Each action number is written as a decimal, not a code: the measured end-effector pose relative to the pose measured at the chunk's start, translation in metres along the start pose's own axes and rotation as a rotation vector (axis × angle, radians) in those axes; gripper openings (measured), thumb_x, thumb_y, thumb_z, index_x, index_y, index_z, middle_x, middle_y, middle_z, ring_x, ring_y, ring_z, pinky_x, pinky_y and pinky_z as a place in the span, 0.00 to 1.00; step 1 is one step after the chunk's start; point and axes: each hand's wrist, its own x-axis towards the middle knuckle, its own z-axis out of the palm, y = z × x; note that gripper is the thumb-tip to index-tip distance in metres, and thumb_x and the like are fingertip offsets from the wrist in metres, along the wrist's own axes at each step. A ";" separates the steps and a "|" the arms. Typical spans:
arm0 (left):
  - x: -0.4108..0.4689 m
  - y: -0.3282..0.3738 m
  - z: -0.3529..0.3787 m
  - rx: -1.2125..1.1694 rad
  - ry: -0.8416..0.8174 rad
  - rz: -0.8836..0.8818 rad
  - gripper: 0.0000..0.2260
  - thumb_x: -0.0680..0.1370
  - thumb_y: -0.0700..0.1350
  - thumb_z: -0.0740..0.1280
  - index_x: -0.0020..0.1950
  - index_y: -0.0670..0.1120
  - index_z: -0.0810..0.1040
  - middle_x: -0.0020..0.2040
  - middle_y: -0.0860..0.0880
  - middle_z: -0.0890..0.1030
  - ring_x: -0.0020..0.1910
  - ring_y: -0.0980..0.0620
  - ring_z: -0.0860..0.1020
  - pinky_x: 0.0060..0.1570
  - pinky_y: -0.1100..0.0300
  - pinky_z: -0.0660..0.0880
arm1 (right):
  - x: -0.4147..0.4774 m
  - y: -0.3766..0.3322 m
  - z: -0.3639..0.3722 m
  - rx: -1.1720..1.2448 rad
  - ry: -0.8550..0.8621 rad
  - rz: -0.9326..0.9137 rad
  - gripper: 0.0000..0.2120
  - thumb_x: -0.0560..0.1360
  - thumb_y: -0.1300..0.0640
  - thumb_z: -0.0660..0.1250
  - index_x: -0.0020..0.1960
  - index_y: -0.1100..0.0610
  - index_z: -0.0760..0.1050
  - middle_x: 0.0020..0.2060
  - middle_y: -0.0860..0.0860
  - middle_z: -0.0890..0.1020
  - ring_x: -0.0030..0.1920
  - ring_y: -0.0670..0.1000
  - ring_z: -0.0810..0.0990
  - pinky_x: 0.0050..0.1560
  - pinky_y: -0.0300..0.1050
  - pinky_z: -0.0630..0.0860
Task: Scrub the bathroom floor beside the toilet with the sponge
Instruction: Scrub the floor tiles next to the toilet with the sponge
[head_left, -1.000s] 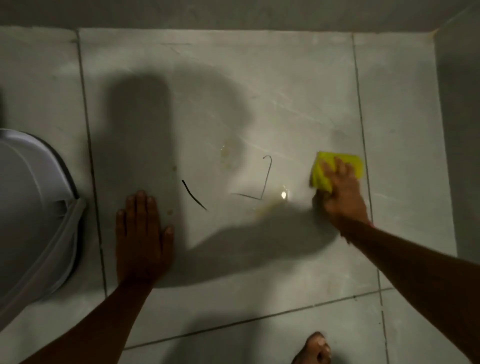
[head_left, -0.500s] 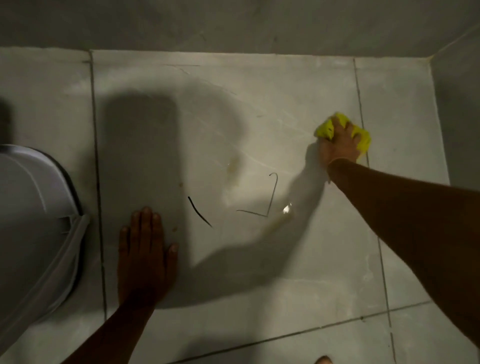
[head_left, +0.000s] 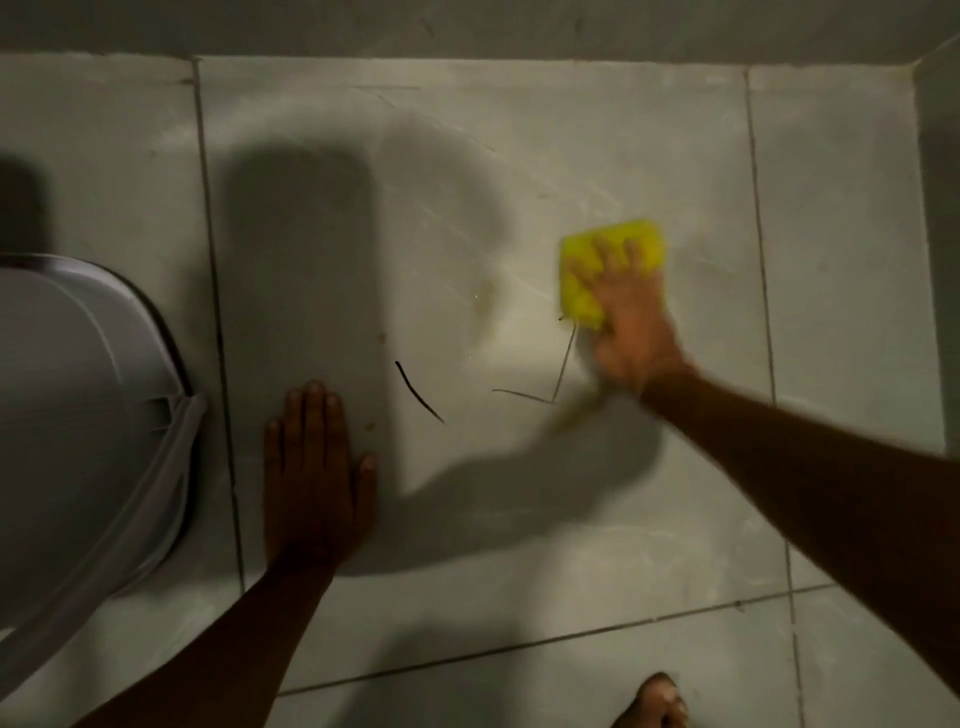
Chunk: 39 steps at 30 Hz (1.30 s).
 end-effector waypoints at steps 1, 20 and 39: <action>0.001 0.001 -0.002 -0.005 -0.007 -0.006 0.31 0.81 0.54 0.52 0.80 0.37 0.58 0.80 0.36 0.60 0.82 0.38 0.54 0.80 0.41 0.51 | -0.036 -0.004 0.007 -0.015 -0.086 -0.177 0.37 0.68 0.61 0.62 0.75 0.48 0.60 0.78 0.56 0.57 0.78 0.63 0.50 0.75 0.68 0.48; 0.001 0.001 -0.004 -0.014 -0.031 0.001 0.32 0.81 0.55 0.52 0.80 0.38 0.56 0.80 0.36 0.60 0.81 0.37 0.55 0.81 0.42 0.49 | -0.044 -0.025 0.008 0.102 0.030 0.306 0.34 0.68 0.56 0.58 0.75 0.48 0.60 0.77 0.58 0.59 0.77 0.67 0.51 0.74 0.69 0.50; 0.007 -0.021 -0.011 0.022 -0.069 0.218 0.32 0.81 0.54 0.53 0.79 0.35 0.59 0.80 0.34 0.60 0.81 0.37 0.57 0.81 0.42 0.52 | -0.148 -0.020 0.036 0.035 -0.025 0.002 0.36 0.69 0.62 0.60 0.75 0.47 0.59 0.77 0.56 0.59 0.76 0.65 0.54 0.71 0.72 0.59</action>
